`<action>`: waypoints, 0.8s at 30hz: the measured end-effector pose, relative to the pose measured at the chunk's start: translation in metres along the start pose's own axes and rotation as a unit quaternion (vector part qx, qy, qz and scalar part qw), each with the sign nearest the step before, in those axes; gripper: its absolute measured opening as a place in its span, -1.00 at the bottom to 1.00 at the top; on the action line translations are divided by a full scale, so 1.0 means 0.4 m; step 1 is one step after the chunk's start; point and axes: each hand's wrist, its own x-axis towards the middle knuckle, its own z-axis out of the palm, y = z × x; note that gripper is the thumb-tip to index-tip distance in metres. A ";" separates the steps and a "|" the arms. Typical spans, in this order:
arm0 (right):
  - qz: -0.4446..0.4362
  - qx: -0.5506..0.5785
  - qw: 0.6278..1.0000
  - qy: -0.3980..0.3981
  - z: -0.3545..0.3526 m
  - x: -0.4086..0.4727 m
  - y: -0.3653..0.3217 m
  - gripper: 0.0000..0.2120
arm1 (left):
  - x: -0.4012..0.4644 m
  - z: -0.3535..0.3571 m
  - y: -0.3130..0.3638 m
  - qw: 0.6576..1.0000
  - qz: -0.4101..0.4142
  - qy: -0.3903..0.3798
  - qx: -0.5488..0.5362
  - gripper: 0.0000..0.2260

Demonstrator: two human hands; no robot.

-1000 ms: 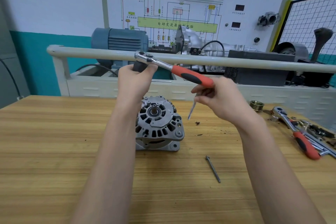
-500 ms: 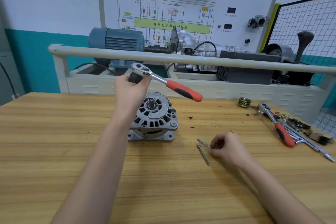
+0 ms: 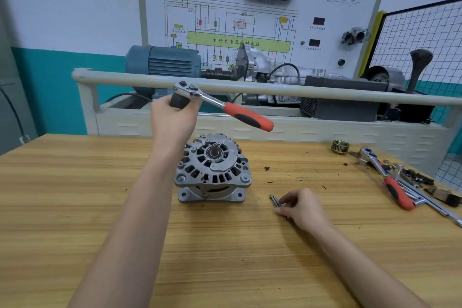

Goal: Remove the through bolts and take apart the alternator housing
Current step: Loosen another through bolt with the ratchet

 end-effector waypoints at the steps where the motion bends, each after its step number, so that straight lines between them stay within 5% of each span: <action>1: 0.006 -0.002 1.000 0.007 0.006 0.012 -0.006 -0.71 | 0.003 0.001 -0.001 1.000 -0.004 0.002 -0.004 -0.62; 12: 0.041 -0.027 0.997 0.052 0.029 0.097 -0.088 -0.71 | 0.041 -0.018 -0.008 0.999 -0.022 0.018 -0.042 -0.65; 16: -0.058 0.113 0.983 0.135 -0.026 0.102 -0.212 -0.75 | 0.043 -0.027 -0.003 0.997 -0.028 0.024 -0.074 -0.66; 19: -0.131 0.195 0.967 0.103 -0.017 0.094 -0.318 -0.71 | 0.043 -0.032 0.002 0.996 -0.022 0.026 -0.087 -0.66; 24: -0.249 0.103 0.963 0.010 0.056 0.110 -0.369 -0.56 | 0.055 -0.046 -0.001 0.993 -0.007 0.054 -0.100 -0.68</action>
